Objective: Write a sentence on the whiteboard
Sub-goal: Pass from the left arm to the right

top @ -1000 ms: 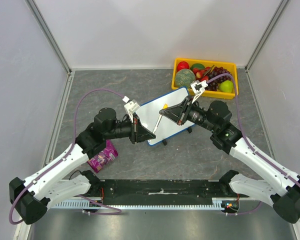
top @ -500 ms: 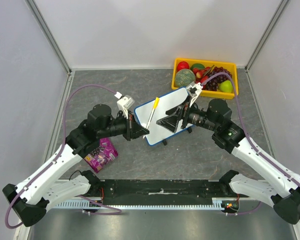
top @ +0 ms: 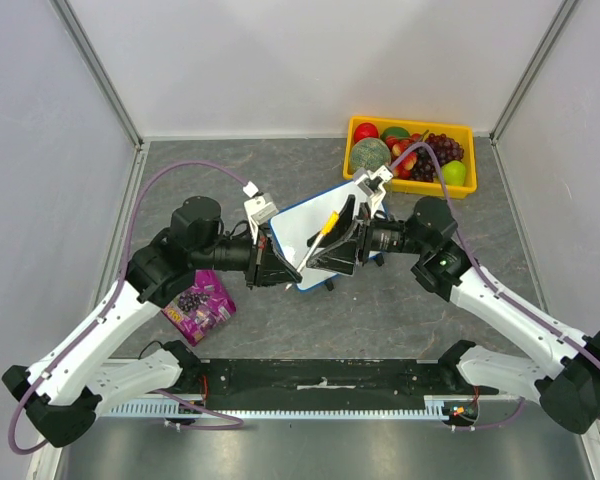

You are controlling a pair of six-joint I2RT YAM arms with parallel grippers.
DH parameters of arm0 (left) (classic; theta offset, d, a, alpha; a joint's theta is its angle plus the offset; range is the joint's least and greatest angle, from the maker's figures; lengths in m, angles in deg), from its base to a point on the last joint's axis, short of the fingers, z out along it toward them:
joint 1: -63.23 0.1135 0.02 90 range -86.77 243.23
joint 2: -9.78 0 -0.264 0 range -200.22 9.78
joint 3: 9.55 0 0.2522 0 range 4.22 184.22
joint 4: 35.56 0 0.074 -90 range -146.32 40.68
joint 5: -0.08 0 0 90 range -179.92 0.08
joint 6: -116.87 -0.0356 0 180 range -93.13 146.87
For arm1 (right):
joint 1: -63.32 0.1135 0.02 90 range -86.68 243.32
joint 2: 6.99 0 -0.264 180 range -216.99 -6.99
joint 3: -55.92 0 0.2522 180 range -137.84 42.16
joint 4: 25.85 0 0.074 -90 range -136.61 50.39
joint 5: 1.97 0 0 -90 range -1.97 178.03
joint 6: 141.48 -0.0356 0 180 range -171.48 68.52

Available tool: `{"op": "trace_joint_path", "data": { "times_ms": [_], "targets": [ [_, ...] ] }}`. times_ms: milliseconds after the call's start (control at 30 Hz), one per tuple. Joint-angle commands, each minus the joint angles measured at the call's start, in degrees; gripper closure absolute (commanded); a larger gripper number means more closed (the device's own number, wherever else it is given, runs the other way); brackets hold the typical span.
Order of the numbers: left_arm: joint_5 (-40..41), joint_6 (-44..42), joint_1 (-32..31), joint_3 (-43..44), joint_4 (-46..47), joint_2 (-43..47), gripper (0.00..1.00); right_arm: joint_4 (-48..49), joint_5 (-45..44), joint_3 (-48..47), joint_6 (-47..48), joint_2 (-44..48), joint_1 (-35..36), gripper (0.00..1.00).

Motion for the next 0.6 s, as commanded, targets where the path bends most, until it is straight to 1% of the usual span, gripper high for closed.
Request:
{"op": "trace_joint_path", "data": {
  "times_ms": [0, 100, 267, 433, 500, 567],
  "targets": [
    [-10.3, -4.3, 0.1, 2.7, -0.8, -1.7, 0.98, 7.4, 4.9, -1.0, -4.0, -1.9, 1.0, 0.24],
    [-10.5, -4.7, 0.1, 2.9, -1.0, -1.6, 0.98, 8.4, 5.3, -1.0, -4.7, -1.9, 1.0, 0.4],
    [-10.4, -5.7, 0.1, 3.0, -2.0, -1.3, 0.98, 7.3, 6.1, -0.5, -4.4, -1.2, 1.0, 0.52],
    [-11.0, -6.4, 0.2, 3.0, -2.9, -1.6, 0.98, 5.5, 7.5, -0.3, -3.3, -1.2, 1.0, 0.55],
    [-10.9, -6.5, 0.2, 2.9, -2.9, -1.7, 0.98, 4.6, 7.9, -0.5, -2.7, -1.4, 1.0, 0.54],
    [-10.8, -6.6, 0.1, 3.2, -2.9, -1.6, 0.98, 3.6, 8.3, -0.9, -1.9, -1.7, 1.0, 0.51]
  ]
}}
